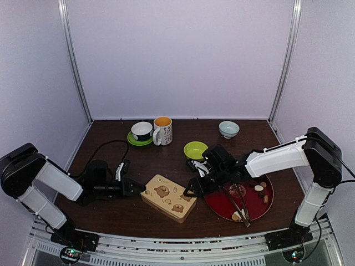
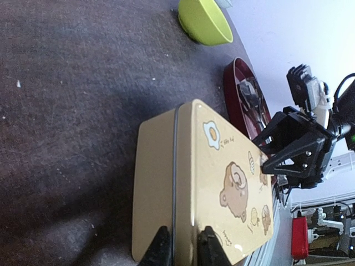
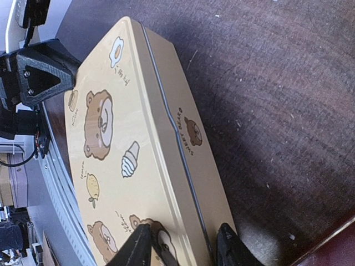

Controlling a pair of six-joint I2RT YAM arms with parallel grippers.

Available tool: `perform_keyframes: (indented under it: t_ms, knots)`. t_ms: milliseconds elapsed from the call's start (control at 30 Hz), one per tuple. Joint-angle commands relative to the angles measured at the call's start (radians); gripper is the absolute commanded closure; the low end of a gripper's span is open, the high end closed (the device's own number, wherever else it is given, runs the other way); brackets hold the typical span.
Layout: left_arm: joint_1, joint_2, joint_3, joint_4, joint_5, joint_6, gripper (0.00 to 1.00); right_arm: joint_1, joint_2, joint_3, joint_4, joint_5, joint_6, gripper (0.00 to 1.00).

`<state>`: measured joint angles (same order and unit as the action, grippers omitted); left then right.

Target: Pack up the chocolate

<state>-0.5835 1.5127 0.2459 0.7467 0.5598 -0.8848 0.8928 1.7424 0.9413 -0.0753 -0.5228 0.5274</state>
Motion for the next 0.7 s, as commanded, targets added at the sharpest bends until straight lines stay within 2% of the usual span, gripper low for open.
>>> perform_keyframes:
  t_ms: [0, 133, 267, 367, 500, 667]
  knots:
    - [-0.01, 0.083, -0.077, -0.219, -0.073, 0.0, 0.85, 0.008, -0.016, 0.025, -0.043, 0.044, -0.003, 0.61]
    - [-0.009, 0.005, -0.064, -0.351, -0.122, 0.032, 0.84, 0.008, -0.064, 0.028, -0.062, 0.062, 0.0, 0.59]
    - [-0.009, -0.088, -0.03, -0.495, -0.157, 0.058, 0.71, 0.01, -0.099, 0.025, -0.077, 0.073, 0.006, 0.58]
    - [-0.009, -0.144, -0.002, -0.562, -0.165, 0.071, 0.58, 0.01, -0.121, 0.01, -0.077, 0.083, 0.011, 0.57]
    - [-0.01, -0.235, 0.028, -0.632, -0.172, 0.081, 0.45, 0.01, -0.142, -0.01, -0.073, 0.085, 0.023, 0.57]
    - [-0.01, -0.344, 0.088, -0.685, -0.188, 0.105, 0.4, 0.01, -0.165, -0.04, -0.053, 0.091, 0.042, 0.58]
